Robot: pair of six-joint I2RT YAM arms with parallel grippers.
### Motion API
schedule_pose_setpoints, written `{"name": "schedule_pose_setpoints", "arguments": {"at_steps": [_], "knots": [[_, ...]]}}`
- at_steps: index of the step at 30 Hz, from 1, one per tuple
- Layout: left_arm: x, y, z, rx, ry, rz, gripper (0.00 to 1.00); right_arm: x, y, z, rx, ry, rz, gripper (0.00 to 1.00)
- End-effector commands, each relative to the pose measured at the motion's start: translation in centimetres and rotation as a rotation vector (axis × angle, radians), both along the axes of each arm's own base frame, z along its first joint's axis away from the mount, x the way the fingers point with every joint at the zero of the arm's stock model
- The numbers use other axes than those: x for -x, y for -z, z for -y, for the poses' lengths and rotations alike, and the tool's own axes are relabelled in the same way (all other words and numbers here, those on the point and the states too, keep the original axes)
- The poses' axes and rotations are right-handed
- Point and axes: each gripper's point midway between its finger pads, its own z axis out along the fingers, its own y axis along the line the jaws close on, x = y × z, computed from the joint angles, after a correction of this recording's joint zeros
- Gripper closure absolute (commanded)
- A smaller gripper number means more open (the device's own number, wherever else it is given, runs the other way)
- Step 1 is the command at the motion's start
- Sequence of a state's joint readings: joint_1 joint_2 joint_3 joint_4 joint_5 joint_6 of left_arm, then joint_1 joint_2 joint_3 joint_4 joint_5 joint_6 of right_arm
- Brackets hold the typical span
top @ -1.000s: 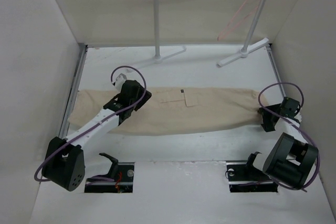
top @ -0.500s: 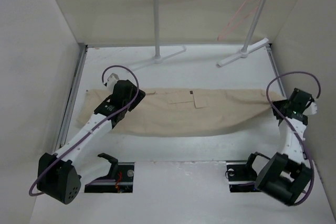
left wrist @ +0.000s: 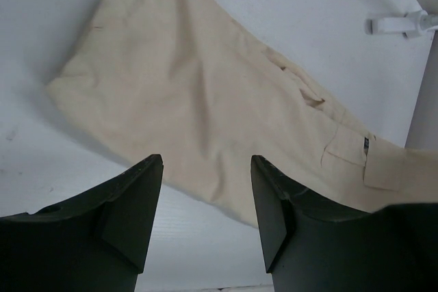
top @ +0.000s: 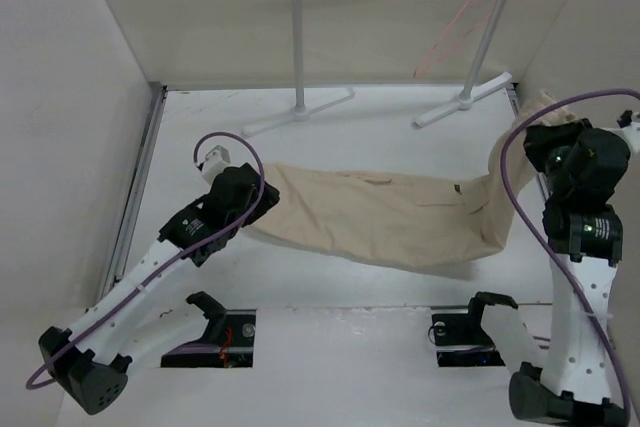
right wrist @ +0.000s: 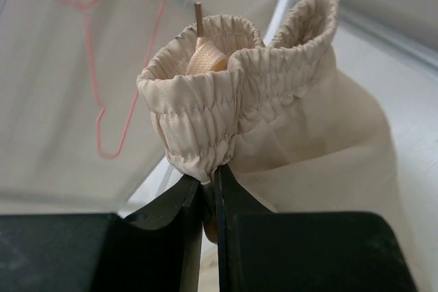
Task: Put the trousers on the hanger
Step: Fold the trousers at the center of the board.
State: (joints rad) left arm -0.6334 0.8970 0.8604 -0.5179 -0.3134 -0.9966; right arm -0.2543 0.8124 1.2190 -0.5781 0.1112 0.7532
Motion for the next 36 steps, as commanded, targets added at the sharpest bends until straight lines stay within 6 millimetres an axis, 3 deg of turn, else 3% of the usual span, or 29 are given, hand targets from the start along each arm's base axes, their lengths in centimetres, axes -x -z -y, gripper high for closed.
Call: {"name": "schedule_pose_setpoints", "arguments": {"at_steps": [1, 6, 11, 15, 19, 22, 24, 26, 29, 32, 35, 36], "knots": [[1.5, -0.1, -3.3, -0.066, -0.072, -0.001, 0.48, 0.4, -2.6, -3.6, 0.060, -0.111, 0.025, 0.85], [2.7, 1.1, -6.6, -0.086, -0.147, -0.021, 0.48, -1.3, -4.5, -12.0, 0.048, -0.285, 0.027, 0.85], [2.3, 2.3, -8.7, -0.090, -0.222, -0.034, 0.47, -3.5, -3.6, -23.7, 0.090, -0.431, -0.042, 0.83], [2.0, 2.8, -10.4, -0.072, -0.295, -0.036, 0.47, -4.9, -0.8, -35.7, 0.110, -0.587, -0.109, 0.82], [1.5, 3.6, -12.5, -0.029, -0.389, -0.039, 0.46, -6.3, 4.1, -46.4, 0.155, -0.674, -0.166, 0.76], [1.1, 3.8, -13.8, 0.018, -0.450, -0.042, 0.46, -6.2, 8.4, -53.2, 0.158, -0.781, -0.225, 0.59], [1.1, 3.5, -14.8, 0.049, -0.490, -0.044, 0.46, -3.9, 10.9, -56.3, 0.120, -0.893, -0.296, 0.48], [1.0, 2.9, -15.2, 0.048, -0.507, -0.029, 0.46, -2.4, 12.5, -56.8, 0.125, -0.945, -0.346, 0.40], [-0.1, 1.7, -15.5, 0.042, -0.518, -0.004, 0.46, -1.4, 12.2, -53.6, 0.140, -0.945, -0.361, 0.35], [-2.0, 1.3, -14.2, 0.044, -0.465, 0.004, 0.46, -2.8, 11.0, -46.9, 0.105, -0.881, -0.332, 0.39], [-4.6, 1.6, -10.6, 0.030, -0.349, -0.011, 0.46, -2.8, 11.7, -40.2, 0.090, -0.833, -0.338, 0.61], [-5.5, 1.7, -8.5, 0.023, -0.289, -0.013, 0.46, -2.3, 13.0, -37.6, 0.090, -0.828, -0.365, 0.70]]}}
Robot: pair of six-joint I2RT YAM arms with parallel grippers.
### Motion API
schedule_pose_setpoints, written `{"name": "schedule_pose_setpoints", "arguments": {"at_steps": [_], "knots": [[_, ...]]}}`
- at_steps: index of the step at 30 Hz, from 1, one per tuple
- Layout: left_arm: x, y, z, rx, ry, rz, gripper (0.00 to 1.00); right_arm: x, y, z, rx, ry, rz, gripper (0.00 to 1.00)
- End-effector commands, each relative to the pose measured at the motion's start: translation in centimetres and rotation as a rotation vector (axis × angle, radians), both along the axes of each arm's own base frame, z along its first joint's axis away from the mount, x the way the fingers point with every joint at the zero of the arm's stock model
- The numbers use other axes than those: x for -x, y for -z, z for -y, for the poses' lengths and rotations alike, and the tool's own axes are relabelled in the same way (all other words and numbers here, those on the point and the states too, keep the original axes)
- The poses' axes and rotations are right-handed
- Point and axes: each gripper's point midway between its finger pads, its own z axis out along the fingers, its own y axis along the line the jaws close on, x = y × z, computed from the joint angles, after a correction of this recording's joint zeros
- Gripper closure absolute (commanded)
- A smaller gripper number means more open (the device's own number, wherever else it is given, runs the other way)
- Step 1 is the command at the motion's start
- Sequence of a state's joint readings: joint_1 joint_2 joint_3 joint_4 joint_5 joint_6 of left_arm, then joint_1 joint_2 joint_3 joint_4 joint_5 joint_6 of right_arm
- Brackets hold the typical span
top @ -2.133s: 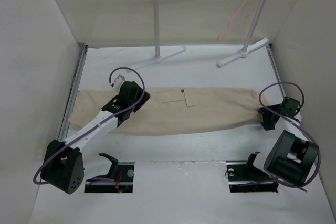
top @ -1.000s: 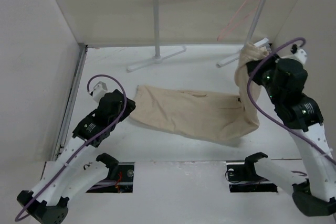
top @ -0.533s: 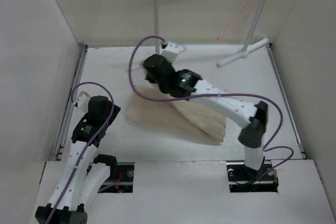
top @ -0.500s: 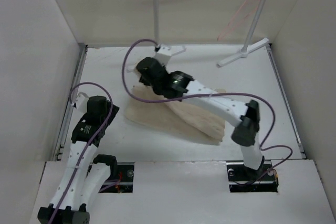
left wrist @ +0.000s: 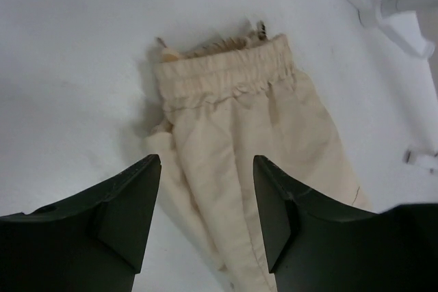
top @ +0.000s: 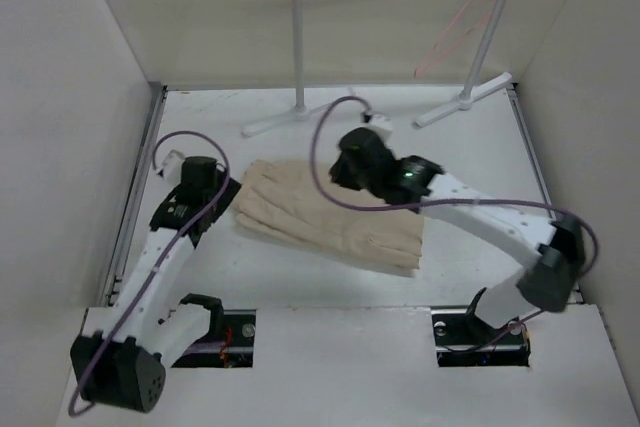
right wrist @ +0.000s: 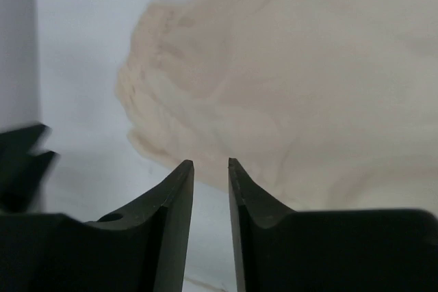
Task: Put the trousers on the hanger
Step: Fold the trousers at the center of the board.
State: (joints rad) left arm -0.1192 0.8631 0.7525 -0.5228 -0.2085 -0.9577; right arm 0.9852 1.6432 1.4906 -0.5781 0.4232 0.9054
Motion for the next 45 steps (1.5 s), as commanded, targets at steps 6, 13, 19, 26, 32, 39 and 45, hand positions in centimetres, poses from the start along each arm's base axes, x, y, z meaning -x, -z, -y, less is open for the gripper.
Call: {"name": "schedule_pose_setpoints", "arguments": {"at_steps": [6, 13, 19, 26, 32, 39, 45], "knots": [[-6.9, 1.3, 15.3, -0.032, 0.399, 0.018, 0.46, 4.3, 5.0, 14.7, -0.071, 0.108, -0.086, 0.77], [-7.6, 8.3, 13.4, -0.085, 0.345, -0.119, 0.47, 9.4, 12.3, 17.4, -0.085, 0.117, -0.269, 0.73], [-3.8, 11.3, 8.0, -0.104, 0.236, -0.208, 0.48, 12.6, 17.4, 19.6, -0.066, 0.201, -0.394, 0.77], [-1.9, 4.9, 7.3, -0.076, 0.225, -0.089, 0.48, 13.4, 13.4, 20.2, -0.059, 0.136, -0.335, 0.55], [-2.8, -0.7, 13.8, -0.089, 0.382, 0.027, 0.48, 11.8, 13.4, 21.6, -0.072, 0.204, -0.323, 0.57], [-3.4, -0.8, 24.5, -0.076, 0.595, 0.052, 0.48, 11.3, 15.5, 22.0, -0.119, 0.297, -0.371, 0.69], [-3.4, 5.5, 16.6, -0.140, 0.444, -0.080, 0.48, 11.9, 18.0, 21.8, -0.089, 0.289, -0.444, 0.77]]}}
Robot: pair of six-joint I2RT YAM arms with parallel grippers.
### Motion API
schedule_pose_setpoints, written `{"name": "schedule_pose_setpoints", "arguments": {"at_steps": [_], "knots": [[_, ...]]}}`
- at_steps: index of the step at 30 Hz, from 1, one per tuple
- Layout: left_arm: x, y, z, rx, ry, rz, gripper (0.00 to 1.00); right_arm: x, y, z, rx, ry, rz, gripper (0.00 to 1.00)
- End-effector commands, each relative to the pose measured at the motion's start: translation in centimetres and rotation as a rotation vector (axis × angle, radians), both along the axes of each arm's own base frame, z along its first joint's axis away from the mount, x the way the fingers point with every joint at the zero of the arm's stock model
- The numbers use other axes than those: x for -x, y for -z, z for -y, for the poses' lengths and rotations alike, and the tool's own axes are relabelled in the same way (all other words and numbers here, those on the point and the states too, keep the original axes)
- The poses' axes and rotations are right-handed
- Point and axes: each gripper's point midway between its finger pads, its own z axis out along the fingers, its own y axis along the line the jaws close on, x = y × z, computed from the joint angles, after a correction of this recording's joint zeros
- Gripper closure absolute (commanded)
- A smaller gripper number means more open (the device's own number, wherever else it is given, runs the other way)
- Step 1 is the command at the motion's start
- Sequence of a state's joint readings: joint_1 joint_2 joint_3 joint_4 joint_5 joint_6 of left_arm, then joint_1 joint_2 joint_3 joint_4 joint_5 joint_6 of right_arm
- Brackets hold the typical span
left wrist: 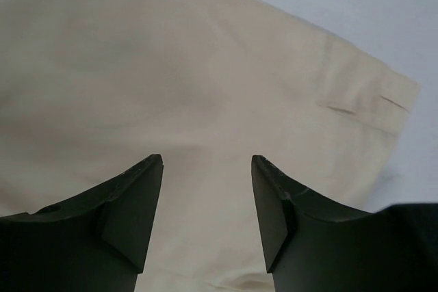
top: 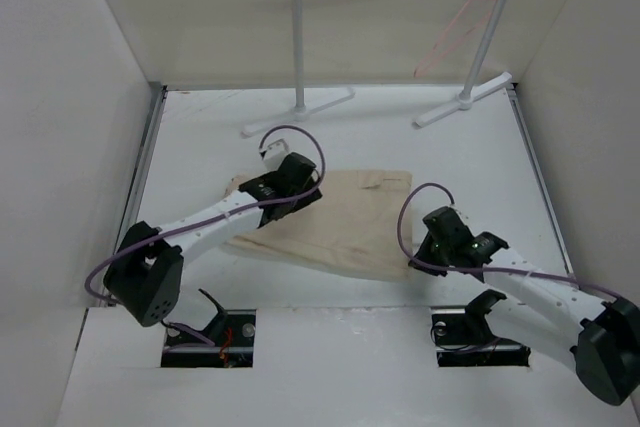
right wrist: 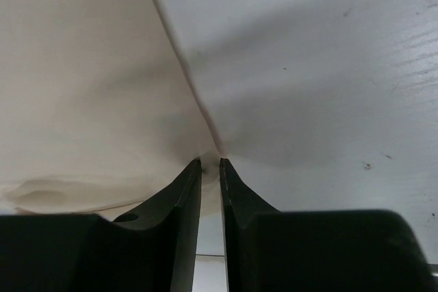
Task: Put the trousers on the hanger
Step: Fold the trousers at the center of the board.
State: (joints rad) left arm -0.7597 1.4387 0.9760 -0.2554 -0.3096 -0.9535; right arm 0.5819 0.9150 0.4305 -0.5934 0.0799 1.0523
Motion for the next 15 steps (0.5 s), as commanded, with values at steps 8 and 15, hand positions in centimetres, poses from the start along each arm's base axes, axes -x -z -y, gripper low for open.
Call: {"name": "schedule_pose_setpoints", "arguments": {"at_steps": [8, 15], "knots": [[1.3, 5.8, -21.6, -0.150, -0.458, -0.072, 0.48, -4.9, -1.3, -2.5, -0.018, -0.042, 0.087, 0.75], [-1.0, 4.3, -25.4, -0.099, -0.565, -0.030, 0.47, -10.4, -2.3, -5.6, -0.028, -0.072, 0.129, 0.72]]}}
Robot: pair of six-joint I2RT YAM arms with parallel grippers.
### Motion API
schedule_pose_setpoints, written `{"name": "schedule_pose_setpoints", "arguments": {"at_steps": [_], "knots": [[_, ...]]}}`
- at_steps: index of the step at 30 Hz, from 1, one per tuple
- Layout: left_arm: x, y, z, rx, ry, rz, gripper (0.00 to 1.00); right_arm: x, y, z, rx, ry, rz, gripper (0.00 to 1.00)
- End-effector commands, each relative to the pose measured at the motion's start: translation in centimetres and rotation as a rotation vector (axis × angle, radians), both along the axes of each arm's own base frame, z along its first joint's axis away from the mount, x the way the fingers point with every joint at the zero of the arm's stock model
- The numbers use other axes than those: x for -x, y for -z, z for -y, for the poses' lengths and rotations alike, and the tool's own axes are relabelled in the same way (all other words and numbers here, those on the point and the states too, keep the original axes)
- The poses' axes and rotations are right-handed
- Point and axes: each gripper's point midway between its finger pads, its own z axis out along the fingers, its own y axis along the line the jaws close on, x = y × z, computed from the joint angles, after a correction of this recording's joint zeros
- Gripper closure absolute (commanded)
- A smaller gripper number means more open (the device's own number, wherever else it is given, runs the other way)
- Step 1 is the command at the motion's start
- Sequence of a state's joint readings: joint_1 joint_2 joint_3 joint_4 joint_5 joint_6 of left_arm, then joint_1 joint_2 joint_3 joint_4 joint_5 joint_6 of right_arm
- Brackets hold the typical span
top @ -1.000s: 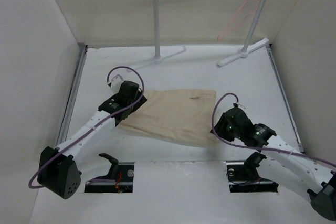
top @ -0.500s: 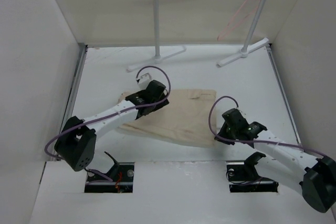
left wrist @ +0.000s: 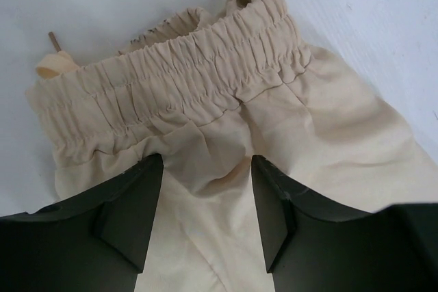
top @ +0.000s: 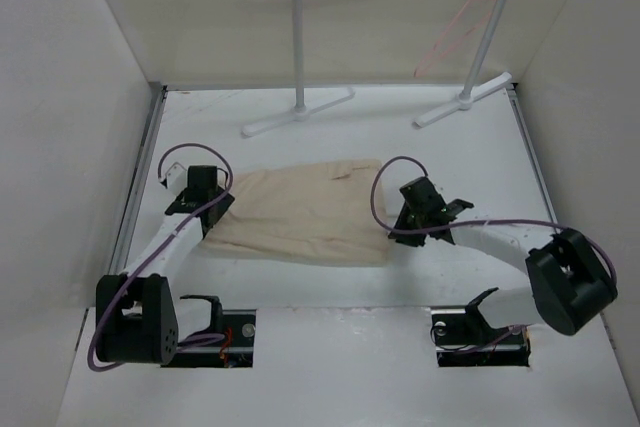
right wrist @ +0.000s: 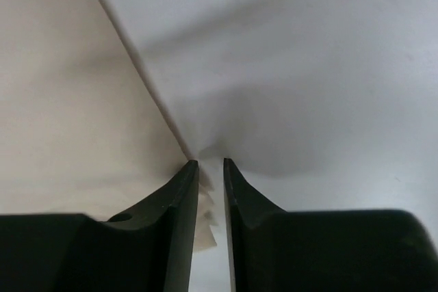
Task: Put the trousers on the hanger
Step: Fold the trousers at the center of the board, then pick up the hanger from the clothesline.
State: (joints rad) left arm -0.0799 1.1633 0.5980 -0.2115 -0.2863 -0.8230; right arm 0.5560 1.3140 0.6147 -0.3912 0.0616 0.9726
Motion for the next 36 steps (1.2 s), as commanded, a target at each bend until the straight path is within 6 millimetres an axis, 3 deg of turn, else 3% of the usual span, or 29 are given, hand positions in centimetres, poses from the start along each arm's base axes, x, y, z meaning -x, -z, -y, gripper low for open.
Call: {"name": "schedule_pose_setpoints", "arguments": {"at_steps": [1, 5, 9, 11, 15, 17, 19, 23, 25, 29, 36], "knots": [[-1.8, -1.6, -1.2, -0.002, -0.005, 0.039, 0.48, -4.5, -3.4, -2.3, -0.058, -0.023, 0.134, 0.66], [-3.0, -5.4, -0.3, 0.051, 0.033, 0.129, 0.47, -4.8, -7.3, -1.3, -0.055, -0.028, 0.211, 0.44], [-2.9, -8.8, 1.7, 0.066, 0.096, 0.191, 0.48, -5.6, -14.1, 0.8, -0.077, -0.041, 0.359, 0.39], [-2.7, -10.0, 3.4, 0.069, 0.152, 0.217, 0.51, -6.9, -19.1, 1.6, -0.107, -0.047, 0.480, 0.45], [-2.4, -11.0, 8.0, 0.082, 0.291, 0.219, 0.82, -11.2, -30.6, 3.7, -0.151, -0.018, 0.734, 0.88], [-2.4, -10.9, 10.2, 0.081, 0.354, 0.196, 0.90, -14.2, -34.8, 5.0, -0.149, 0.002, 0.835, 0.92], [-2.6, -10.9, 11.9, 0.069, 0.392, 0.195, 0.91, -17.8, -37.7, 6.8, -0.147, 0.046, 0.896, 0.87], [-2.4, -10.9, 15.2, 0.075, 0.476, 0.201, 0.87, -24.0, -40.0, 9.0, -0.157, 0.061, 0.938, 0.57], [-2.0, -10.6, 16.1, 0.086, 0.498, 0.205, 0.84, -26.7, -40.2, 9.4, -0.177, 0.045, 0.941, 0.48], [-1.1, -9.4, 16.6, 0.095, 0.520, 0.179, 0.79, -30.2, -39.4, 9.5, -0.218, 0.031, 0.921, 0.48], [-0.6, -8.0, 16.8, 0.105, 0.524, 0.142, 0.78, -32.4, -38.2, 8.3, -0.259, -0.034, 0.921, 0.50]]}}
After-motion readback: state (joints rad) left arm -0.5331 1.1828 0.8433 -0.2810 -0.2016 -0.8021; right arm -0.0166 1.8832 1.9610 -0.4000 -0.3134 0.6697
